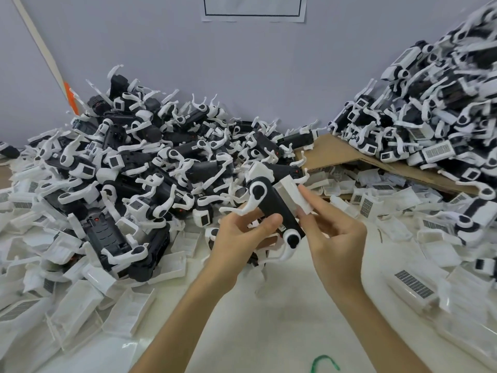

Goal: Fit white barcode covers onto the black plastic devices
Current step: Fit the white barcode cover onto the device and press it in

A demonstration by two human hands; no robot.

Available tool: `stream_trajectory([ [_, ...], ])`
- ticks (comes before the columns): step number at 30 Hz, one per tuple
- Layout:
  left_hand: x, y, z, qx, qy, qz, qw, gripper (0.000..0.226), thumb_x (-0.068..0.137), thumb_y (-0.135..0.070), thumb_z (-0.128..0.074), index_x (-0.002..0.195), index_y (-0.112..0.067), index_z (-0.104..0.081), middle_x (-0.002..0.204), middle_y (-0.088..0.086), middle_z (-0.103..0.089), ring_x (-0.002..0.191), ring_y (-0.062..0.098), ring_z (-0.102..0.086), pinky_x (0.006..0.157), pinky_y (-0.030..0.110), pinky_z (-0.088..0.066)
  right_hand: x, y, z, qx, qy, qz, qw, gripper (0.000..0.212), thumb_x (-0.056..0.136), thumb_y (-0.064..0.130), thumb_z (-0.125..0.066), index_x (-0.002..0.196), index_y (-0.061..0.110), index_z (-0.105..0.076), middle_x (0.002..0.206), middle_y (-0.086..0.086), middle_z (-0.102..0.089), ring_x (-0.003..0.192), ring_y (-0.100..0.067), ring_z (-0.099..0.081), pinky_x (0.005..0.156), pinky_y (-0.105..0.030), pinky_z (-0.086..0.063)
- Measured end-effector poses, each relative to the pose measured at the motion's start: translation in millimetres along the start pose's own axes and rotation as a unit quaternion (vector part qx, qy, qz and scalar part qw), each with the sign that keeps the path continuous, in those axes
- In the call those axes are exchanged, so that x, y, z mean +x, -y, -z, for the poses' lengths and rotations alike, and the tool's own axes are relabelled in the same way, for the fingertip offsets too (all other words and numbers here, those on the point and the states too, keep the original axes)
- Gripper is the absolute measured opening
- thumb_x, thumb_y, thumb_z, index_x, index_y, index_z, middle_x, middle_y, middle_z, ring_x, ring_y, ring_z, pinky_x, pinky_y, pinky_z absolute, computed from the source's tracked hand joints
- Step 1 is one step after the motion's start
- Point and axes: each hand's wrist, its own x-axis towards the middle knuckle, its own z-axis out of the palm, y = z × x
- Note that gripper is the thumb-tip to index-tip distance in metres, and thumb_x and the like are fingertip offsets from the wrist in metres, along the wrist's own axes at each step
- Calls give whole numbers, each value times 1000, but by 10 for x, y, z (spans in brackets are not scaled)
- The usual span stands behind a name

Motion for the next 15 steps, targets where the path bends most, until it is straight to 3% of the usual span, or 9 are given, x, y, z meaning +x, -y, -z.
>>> stream_trajectory([
  [2, 6, -9, 8, -10, -9, 16, 1000, 63, 73, -41, -80, 129, -15, -65, 130, 12, -66, 100, 28, -74, 93, 44, -58, -26, 5, -17, 8, 35, -2, 999, 44, 87, 3, -61, 116, 36, -71, 107, 18, -75, 88, -3, -72, 78, -14, -53],
  [8, -19, -44, 22, -40, 0, 2, 999, 34, 83, -35, -71, 115, -23, -73, 112, 6, -75, 96, 23, -74, 75, 26, -57, -71, 2, -46, 35, 72, 1, 997, 33, 90, 10, -60, 117, 25, -71, 112, 13, -74, 100, -16, -72, 84, -22, -55],
  [15, -28, -66, 18, -55, 6, -6, 998, 38, 85, -34, -72, 120, -21, -70, 113, 6, -74, 98, 20, -72, 77, 26, -57, -41, -20, -55, 76, 110, -33, 990, 30, 92, 12, -59, 117, 25, -70, 116, 9, -73, 108, -17, -70, 88, -24, -55],
])
